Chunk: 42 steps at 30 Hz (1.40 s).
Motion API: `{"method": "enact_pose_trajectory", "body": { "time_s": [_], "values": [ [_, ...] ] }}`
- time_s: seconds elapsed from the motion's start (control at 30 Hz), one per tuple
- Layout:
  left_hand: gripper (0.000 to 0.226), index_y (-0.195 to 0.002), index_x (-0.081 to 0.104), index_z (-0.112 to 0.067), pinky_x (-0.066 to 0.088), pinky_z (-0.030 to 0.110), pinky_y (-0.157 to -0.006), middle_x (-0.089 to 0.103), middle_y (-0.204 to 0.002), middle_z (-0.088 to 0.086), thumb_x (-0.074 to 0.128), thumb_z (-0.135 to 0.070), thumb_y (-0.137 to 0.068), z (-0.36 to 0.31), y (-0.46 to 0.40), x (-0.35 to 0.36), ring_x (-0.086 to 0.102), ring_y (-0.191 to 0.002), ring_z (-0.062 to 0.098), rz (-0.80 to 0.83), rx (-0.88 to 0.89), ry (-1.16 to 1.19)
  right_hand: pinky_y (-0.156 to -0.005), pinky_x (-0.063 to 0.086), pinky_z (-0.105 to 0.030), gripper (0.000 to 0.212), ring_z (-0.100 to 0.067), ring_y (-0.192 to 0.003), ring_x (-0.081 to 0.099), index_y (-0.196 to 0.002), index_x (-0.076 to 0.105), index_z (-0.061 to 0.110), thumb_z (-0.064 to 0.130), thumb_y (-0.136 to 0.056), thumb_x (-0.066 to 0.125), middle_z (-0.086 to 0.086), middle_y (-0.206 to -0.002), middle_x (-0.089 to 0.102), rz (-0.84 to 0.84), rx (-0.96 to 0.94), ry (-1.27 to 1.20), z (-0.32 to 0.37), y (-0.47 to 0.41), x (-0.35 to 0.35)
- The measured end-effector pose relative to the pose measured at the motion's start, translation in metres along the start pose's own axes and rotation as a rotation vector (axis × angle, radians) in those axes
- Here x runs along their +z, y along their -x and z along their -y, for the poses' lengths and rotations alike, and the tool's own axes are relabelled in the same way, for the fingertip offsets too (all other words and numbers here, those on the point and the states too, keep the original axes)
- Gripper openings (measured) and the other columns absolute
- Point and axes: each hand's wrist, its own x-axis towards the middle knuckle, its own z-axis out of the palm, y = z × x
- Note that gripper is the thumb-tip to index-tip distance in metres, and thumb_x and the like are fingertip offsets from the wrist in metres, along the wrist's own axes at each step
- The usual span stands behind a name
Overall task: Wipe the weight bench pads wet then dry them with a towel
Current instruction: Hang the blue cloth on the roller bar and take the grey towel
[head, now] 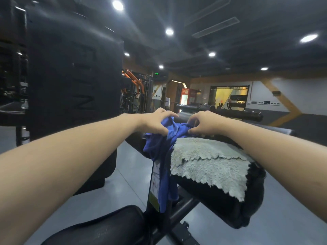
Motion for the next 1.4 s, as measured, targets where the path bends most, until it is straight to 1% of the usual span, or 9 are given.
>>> {"method": "enact_pose_trajectory", "body": {
  "time_s": [0.13,0.3,0.47,0.63,0.73,0.87,1.07,1.2,1.4],
  "values": [
    [0.063,-0.136,0.037,-0.028,0.052,0.029,-0.06,0.029,-0.135,0.002,0.065,-0.011,-0.083,-0.008,0.003,0.001,0.06,-0.077,0.022,-0.228,0.05,-0.091,-0.067,0.063,-0.041,0.027,-0.019,-0.076,0.073,-0.117,0.064,0.026,0.036,-0.092,0.066,0.0,-0.095,0.072,0.0,0.015,-0.027,-0.005,0.01,-0.006],
    [0.043,-0.119,0.048,-0.023,0.055,0.043,-0.091,0.054,-0.117,0.001,0.061,0.001,-0.086,-0.011,0.001,0.02,0.062,-0.106,0.023,-0.366,0.11,0.01,-0.077,0.056,-0.028,0.026,-0.007,-0.08,0.068,-0.119,0.065,0.026,0.038,-0.096,0.062,0.007,-0.1,0.069,0.003,-0.038,-0.039,-0.004,0.033,-0.017],
    [0.05,-0.132,0.053,-0.031,0.044,0.037,-0.108,0.064,-0.133,-0.004,0.049,0.001,-0.094,-0.019,-0.007,0.024,0.056,-0.126,0.017,-0.198,0.066,0.035,-0.081,0.051,-0.023,0.027,-0.003,-0.092,0.064,-0.118,0.067,0.029,0.042,-0.095,0.062,0.01,-0.106,0.069,0.031,-0.068,-0.083,-0.004,0.061,-0.019],
    [0.039,-0.131,0.058,-0.041,0.029,0.046,-0.109,0.055,-0.138,0.001,0.05,-0.019,-0.101,-0.022,-0.007,0.02,0.038,-0.132,0.024,-0.242,0.043,-0.315,-0.084,0.052,-0.024,0.033,-0.004,-0.094,0.064,-0.116,0.067,0.033,0.054,-0.093,0.058,0.012,-0.107,0.069,0.051,-0.084,-0.147,-0.001,0.086,-0.017],
    [0.039,-0.125,0.064,-0.032,0.035,0.041,-0.11,0.044,-0.145,-0.002,0.054,-0.01,-0.094,-0.021,0.006,0.022,0.041,-0.132,0.022,-0.213,0.105,-0.187,-0.083,0.053,-0.024,0.036,-0.005,-0.094,0.065,-0.118,0.066,0.032,0.056,-0.092,0.06,0.012,-0.106,0.068,0.064,-0.087,-0.15,0.001,0.095,-0.016],
    [0.035,-0.123,0.062,-0.022,0.048,0.031,-0.092,0.039,-0.136,-0.003,0.056,-0.006,-0.093,-0.022,0.022,0.024,0.054,-0.11,0.017,-0.264,0.112,-0.066,-0.078,0.047,-0.019,0.037,0.0,-0.096,0.059,-0.118,0.066,0.032,0.055,-0.087,0.067,0.015,-0.11,0.063,0.021,-0.104,-0.078,0.002,0.103,-0.015],
    [0.036,-0.125,0.059,-0.022,0.044,0.023,-0.084,0.042,-0.131,-0.005,0.057,-0.008,-0.091,-0.028,0.035,0.025,0.053,-0.102,0.012,-0.285,0.125,-0.073,-0.079,0.055,-0.03,0.018,-0.003,-0.088,0.059,-0.102,0.068,0.032,0.045,-0.09,0.067,0.015,-0.098,0.064,-0.104,-0.106,-0.023,0.006,0.107,-0.009],
    [0.035,-0.121,0.063,-0.03,0.039,0.03,-0.105,0.044,-0.131,-0.006,0.061,-0.013,-0.09,-0.029,0.042,0.029,0.046,-0.124,0.013,-0.244,0.185,-0.042,-0.074,0.055,-0.03,0.002,-0.005,-0.085,0.061,-0.093,0.066,0.033,0.034,-0.093,0.064,0.013,-0.092,0.066,-0.162,-0.125,0.031,0.015,0.109,-0.008],
    [0.029,-0.116,0.067,-0.03,0.031,0.033,-0.108,0.048,-0.13,-0.008,0.059,-0.019,-0.09,-0.035,0.055,0.034,0.041,-0.126,0.012,-0.226,0.225,0.016,-0.071,0.055,-0.036,0.008,-0.012,-0.082,0.062,-0.093,0.067,0.03,0.03,-0.095,0.058,0.012,-0.089,0.065,-0.267,-0.091,0.072,0.025,0.111,-0.006]
  ]
}}
